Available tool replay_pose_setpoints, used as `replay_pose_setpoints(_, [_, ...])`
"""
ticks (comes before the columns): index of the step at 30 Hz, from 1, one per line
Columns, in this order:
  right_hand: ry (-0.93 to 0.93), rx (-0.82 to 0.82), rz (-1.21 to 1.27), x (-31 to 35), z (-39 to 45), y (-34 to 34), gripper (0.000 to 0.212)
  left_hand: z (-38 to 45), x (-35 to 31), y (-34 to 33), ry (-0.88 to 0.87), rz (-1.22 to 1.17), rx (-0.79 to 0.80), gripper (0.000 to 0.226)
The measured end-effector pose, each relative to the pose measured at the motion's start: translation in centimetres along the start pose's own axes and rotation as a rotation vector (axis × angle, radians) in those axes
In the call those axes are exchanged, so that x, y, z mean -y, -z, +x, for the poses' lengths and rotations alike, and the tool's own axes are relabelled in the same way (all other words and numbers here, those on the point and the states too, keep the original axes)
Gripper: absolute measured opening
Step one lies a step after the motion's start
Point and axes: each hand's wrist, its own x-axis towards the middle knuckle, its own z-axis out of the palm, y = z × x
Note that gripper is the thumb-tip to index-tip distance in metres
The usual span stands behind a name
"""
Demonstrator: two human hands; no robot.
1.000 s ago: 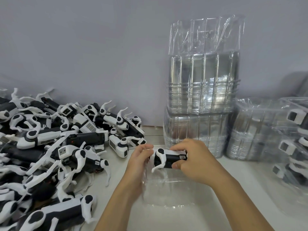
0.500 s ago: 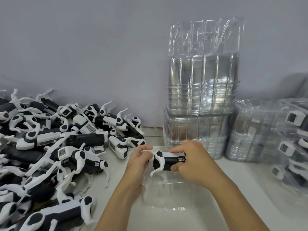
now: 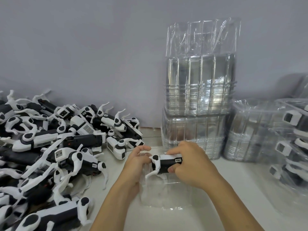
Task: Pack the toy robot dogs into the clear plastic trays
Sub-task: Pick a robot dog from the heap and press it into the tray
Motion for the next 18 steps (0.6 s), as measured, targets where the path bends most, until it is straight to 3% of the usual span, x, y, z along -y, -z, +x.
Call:
replay_pose_setpoints(11, [-0.007,-0.011,-0.103,0.2,-0.01,-0.3,0.008,0.38,-0.8,-0.3,0.095,0.055,-0.025,0.047])
replay_pose_setpoints(16, [-0.079,-0.002,0.099,-0.37,0.19,0.0,0.037,0.43,-0.76,-0.49,0.093,0.026,-0.056,0.048])
replay_pose_setpoints(18, [-0.048,-0.048,0.182,-0.57,0.42,0.48,0.03,0.34,-0.86,-0.54,0.103,0.033,-0.058,0.047])
